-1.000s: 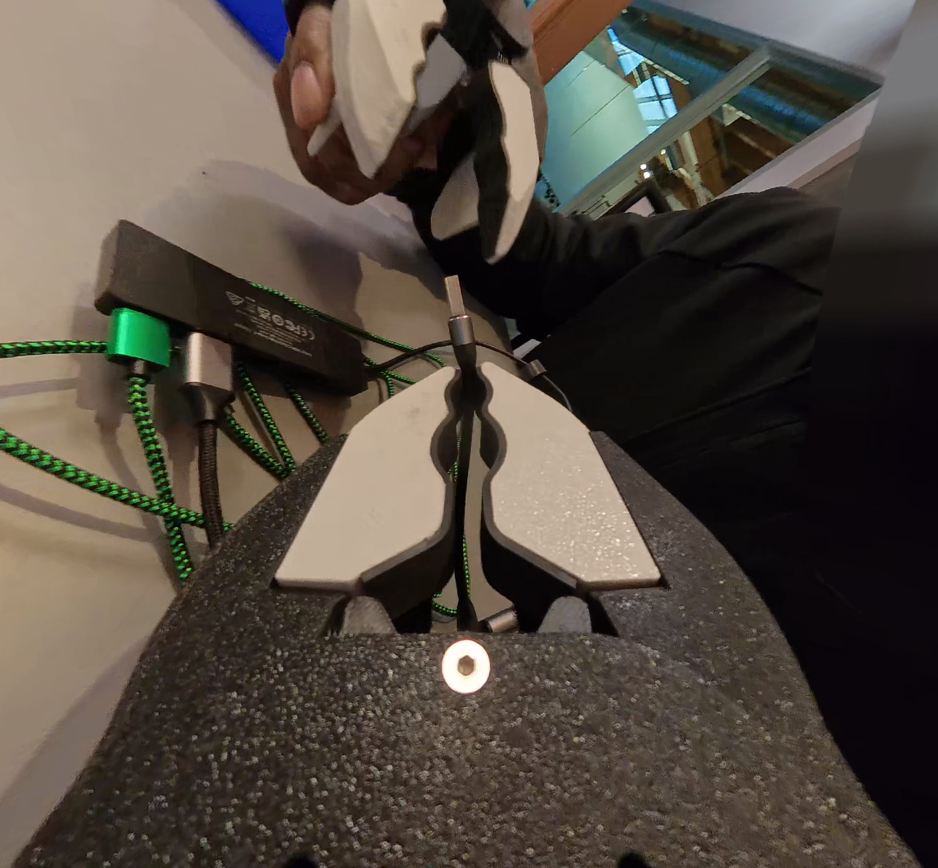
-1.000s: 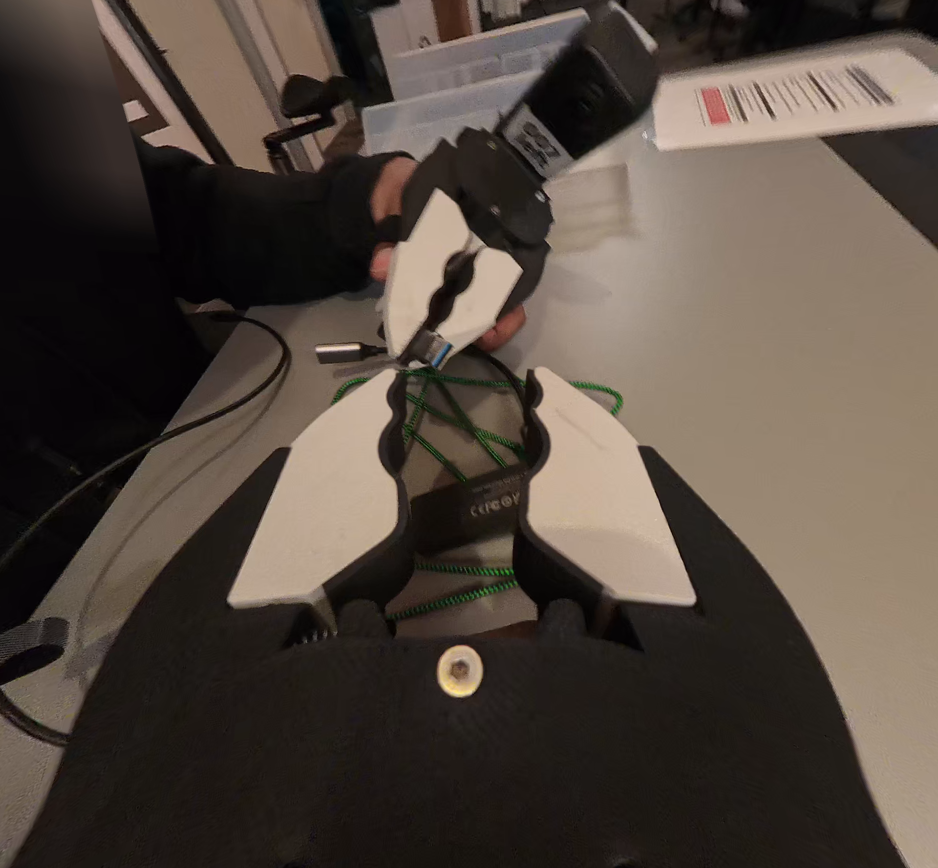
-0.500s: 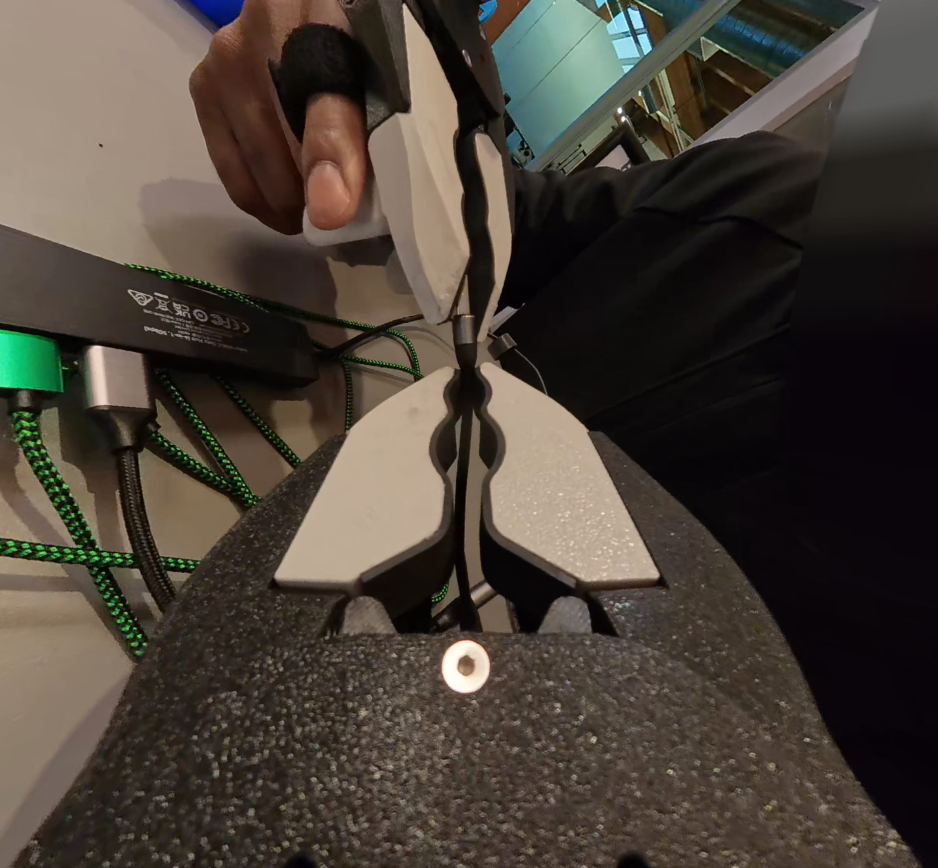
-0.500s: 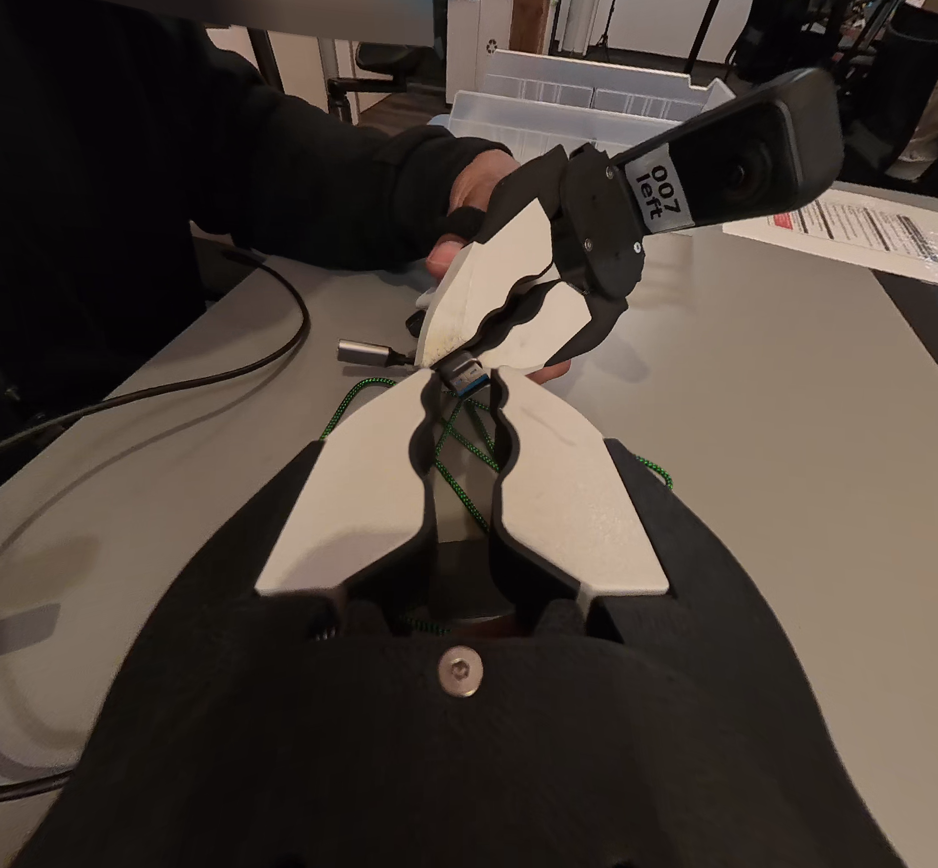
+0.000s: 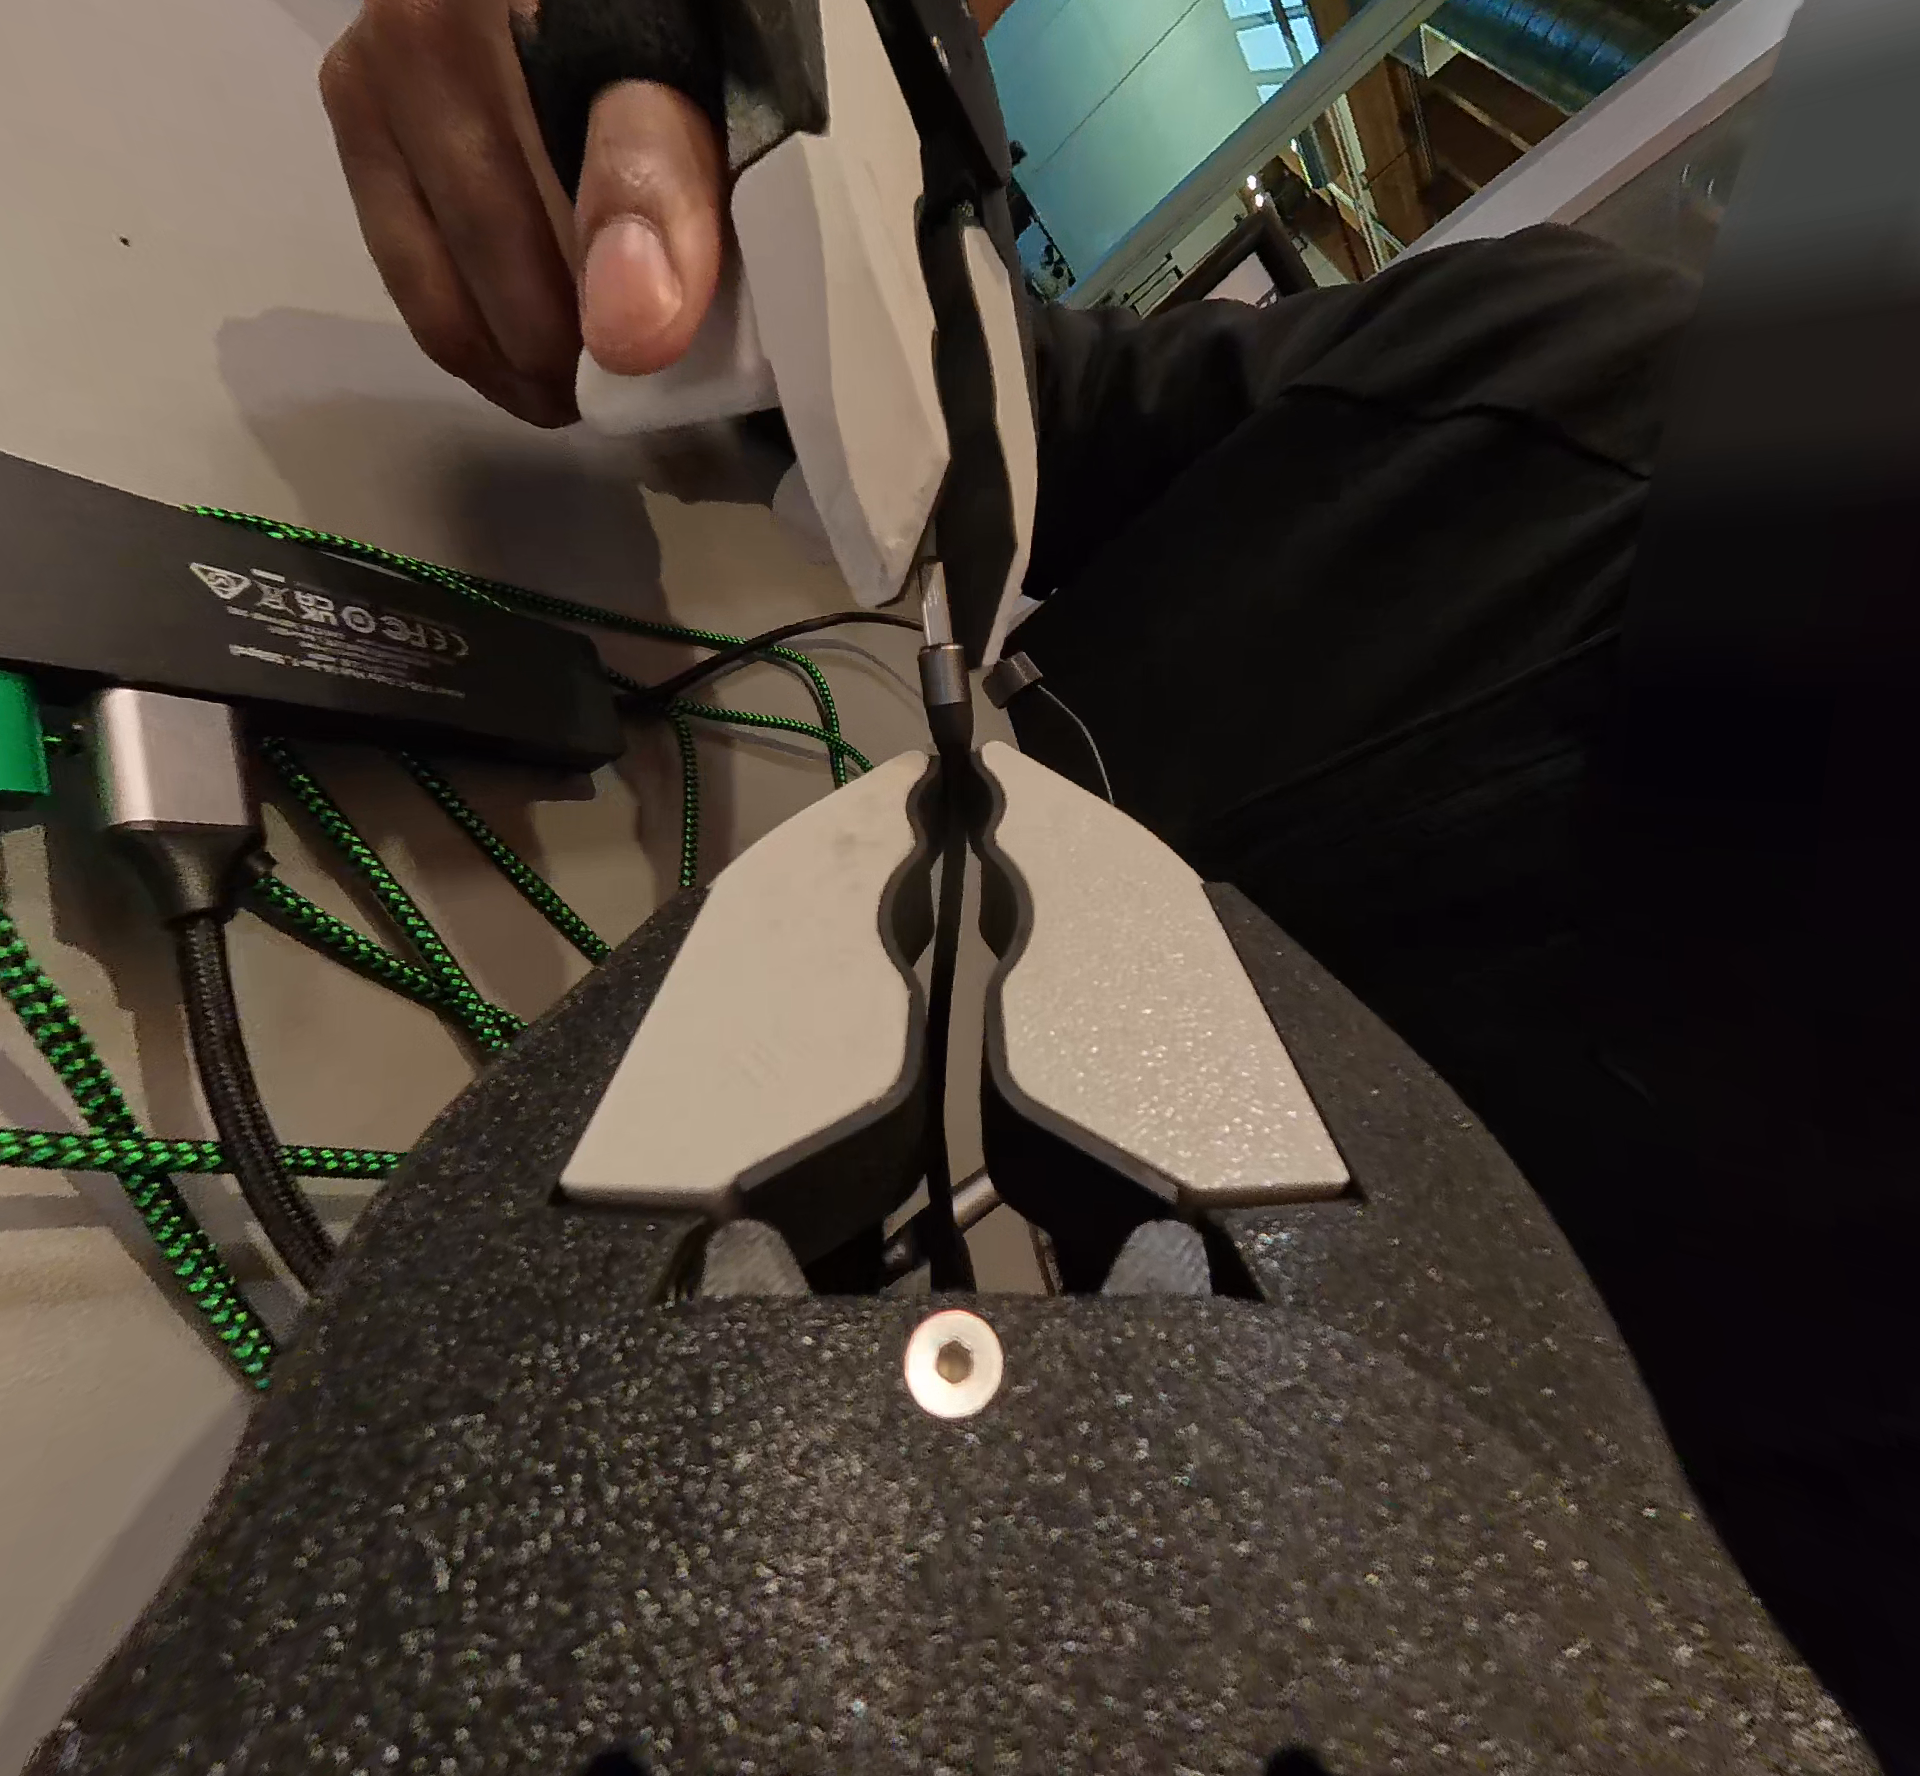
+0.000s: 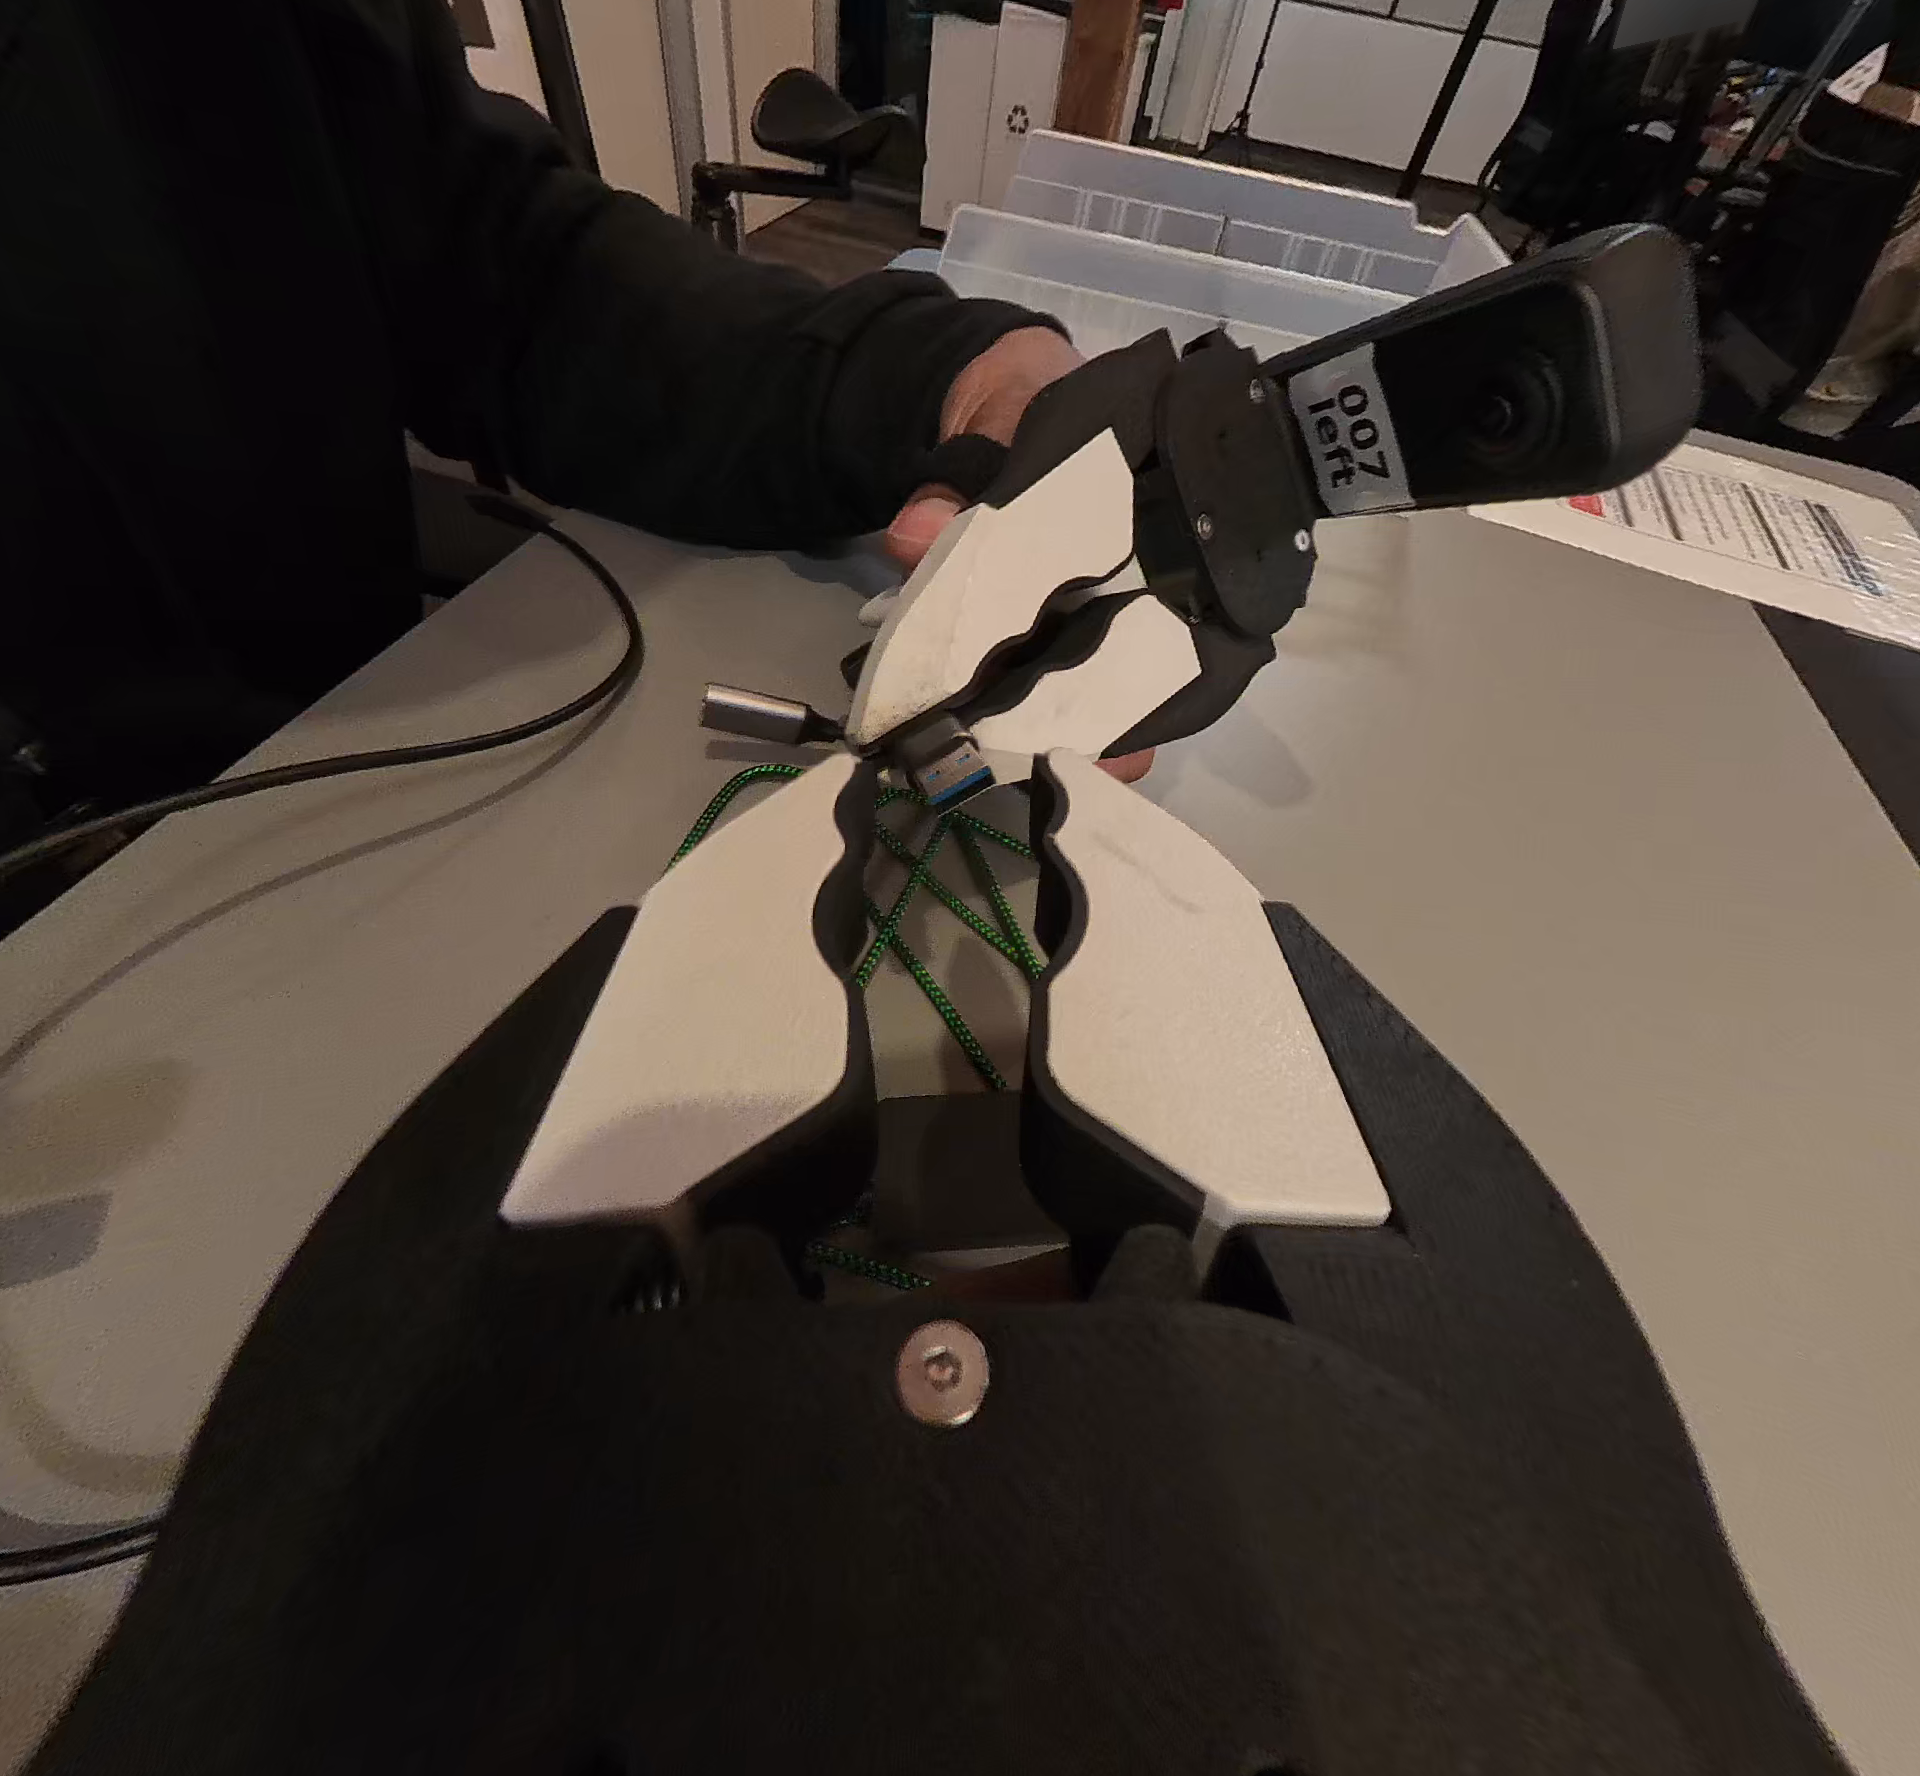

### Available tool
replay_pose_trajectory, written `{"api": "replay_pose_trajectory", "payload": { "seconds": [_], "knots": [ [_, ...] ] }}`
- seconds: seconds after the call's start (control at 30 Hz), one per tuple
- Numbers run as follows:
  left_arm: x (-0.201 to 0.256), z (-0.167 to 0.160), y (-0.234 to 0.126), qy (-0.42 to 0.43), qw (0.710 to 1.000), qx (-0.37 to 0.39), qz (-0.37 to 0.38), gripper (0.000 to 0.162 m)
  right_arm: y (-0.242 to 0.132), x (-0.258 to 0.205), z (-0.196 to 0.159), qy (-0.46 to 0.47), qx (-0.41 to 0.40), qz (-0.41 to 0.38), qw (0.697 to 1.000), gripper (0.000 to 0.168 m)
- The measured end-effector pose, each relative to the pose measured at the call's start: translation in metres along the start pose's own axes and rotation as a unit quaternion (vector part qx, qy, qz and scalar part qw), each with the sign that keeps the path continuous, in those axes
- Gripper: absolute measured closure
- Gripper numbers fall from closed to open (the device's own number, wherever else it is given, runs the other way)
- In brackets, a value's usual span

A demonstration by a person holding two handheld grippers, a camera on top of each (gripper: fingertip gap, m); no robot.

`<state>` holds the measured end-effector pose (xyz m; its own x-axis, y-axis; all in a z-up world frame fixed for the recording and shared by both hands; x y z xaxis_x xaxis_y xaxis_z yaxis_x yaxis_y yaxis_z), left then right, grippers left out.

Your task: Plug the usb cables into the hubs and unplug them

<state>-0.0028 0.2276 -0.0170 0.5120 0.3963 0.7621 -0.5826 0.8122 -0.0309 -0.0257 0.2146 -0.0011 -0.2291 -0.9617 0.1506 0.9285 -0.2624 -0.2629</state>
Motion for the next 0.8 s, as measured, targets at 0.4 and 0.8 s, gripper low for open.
{"api": "replay_pose_trajectory", "payload": {
  "seconds": [0.4,0.8],
  "knots": [
    [-0.004,0.012,-0.009,0.057,0.997,0.024,0.048,0.154,0.004,0.004,-0.007,0.077,-0.004,0.0,0.997,0.156],
    [0.01,0.051,-0.084,0.141,0.927,0.242,0.248,0.105,-0.033,0.03,0.009,0.198,0.132,-0.057,0.97,0.156]
  ]
}}
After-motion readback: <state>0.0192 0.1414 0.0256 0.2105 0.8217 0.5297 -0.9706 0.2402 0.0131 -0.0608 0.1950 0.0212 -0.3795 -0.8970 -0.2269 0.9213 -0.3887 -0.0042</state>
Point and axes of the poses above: each gripper's, where its closed fingertips meet, y out along the fingers, z out of its top, x = y × z across the jaws, the point moved 1 cm from there along -y, back along the fingers, and after that the axes turned 6 degrees about -z, right-handed, at the moved point
